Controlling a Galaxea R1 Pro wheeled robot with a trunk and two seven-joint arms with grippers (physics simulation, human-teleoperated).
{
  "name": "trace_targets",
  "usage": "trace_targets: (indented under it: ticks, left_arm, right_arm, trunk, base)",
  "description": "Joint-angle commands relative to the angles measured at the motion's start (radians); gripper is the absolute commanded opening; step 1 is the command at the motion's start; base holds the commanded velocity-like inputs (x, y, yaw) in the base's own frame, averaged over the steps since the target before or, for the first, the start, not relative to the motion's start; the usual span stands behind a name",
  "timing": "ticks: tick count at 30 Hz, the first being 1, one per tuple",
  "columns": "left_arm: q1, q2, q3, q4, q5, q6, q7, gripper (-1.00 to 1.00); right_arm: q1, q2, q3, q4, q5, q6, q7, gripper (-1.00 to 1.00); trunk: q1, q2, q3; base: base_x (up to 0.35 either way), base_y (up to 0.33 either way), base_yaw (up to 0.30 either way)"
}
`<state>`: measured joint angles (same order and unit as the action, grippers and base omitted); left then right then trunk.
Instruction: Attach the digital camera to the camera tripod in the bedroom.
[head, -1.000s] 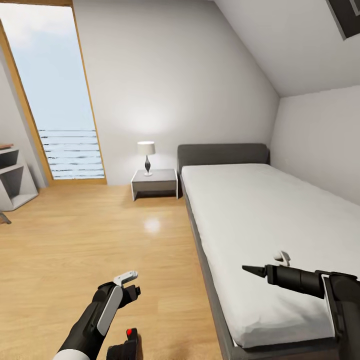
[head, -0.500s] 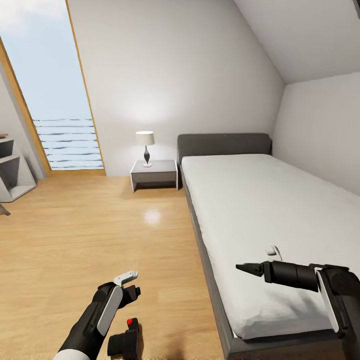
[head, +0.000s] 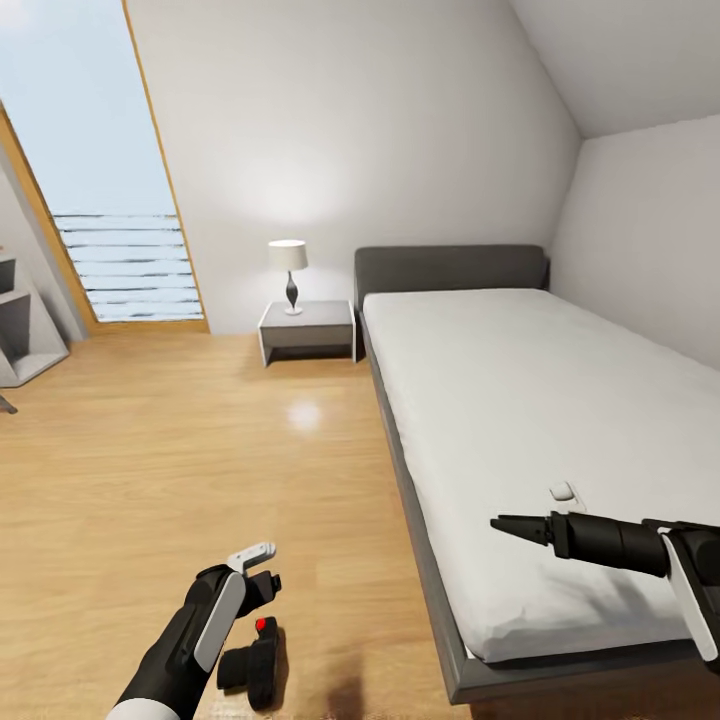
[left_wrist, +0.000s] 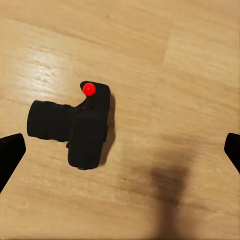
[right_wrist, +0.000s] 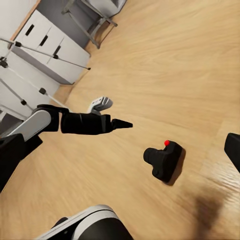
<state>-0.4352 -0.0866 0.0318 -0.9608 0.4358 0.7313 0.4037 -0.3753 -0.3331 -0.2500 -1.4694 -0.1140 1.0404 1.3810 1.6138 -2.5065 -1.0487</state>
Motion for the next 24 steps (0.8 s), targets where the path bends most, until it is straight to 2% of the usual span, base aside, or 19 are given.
trace_targets:
  ticks: [1, 17, 21, 24]
  left_arm:
    - [0.000, -0.001, 0.002, -0.001, 0.011, 0.003, 0.008, 1.00]
    - [0.000, -0.001, 0.002, 0.000, 0.011, 0.002, 0.007, 1.00]
    - [0.000, 0.000, 0.002, -0.003, 0.011, 0.002, 0.008, 1.00]
    - [0.000, 0.000, 0.002, -0.003, 0.011, 0.002, 0.009, 1.00]
  right_arm:
    - [-0.001, -0.001, 0.000, 0.000, -0.004, 0.007, 0.001, 1.00]
    - [-0.001, -0.004, -0.001, 0.000, -0.010, 0.007, 0.001, 1.00]
    - [-0.001, -0.005, -0.011, 0.000, -0.014, 0.007, 0.002, 1.00]
    - [-0.005, -0.023, -0.032, -0.001, -0.031, 0.007, 0.004, 1.00]
  trunk:
    - [0.000, -0.001, -0.005]
    - [0.007, -0.004, -0.067]
    - [0.009, -0.005, -0.082]
    - [0.011, -0.006, -0.094]
  base:
    - [0.000, 0.000, 0.000]
    - [0.000, 0.000, 0.000]
    - [0.000, 0.000, 0.000]
    - [0.000, 0.000, 0.000]
